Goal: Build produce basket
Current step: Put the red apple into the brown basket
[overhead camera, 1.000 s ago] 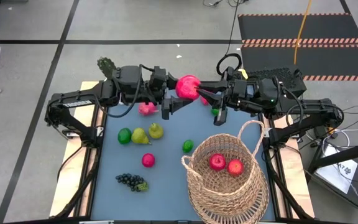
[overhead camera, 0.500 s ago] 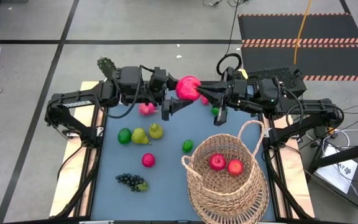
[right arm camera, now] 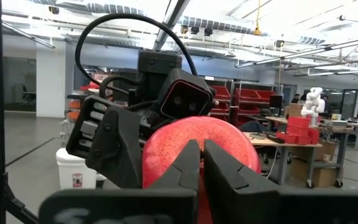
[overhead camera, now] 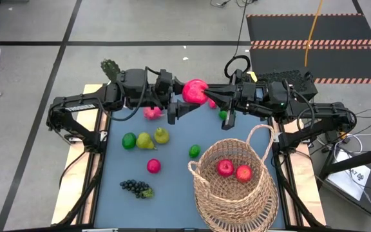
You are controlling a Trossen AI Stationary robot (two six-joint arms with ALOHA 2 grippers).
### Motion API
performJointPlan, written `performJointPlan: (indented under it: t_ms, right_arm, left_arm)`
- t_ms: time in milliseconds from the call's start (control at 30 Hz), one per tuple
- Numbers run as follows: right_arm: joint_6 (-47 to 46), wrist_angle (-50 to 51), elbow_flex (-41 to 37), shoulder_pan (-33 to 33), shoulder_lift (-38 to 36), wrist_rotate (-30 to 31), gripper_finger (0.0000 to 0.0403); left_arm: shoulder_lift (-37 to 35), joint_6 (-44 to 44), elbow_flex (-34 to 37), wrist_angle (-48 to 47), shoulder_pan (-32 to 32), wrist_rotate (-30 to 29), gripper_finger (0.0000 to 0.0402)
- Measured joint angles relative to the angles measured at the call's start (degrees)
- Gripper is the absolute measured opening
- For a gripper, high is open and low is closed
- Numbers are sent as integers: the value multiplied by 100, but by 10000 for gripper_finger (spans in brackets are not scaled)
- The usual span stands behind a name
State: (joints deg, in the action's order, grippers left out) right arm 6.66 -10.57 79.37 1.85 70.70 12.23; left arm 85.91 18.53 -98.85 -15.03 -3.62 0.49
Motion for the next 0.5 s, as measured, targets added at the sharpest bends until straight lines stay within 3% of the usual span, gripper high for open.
performJointPlan:
  t_ms: [500]
  right_arm:
    - [-145,7,0,-4,0,2,0]
  left_arm:
    - [0,-24,0,9,2,-50,363]
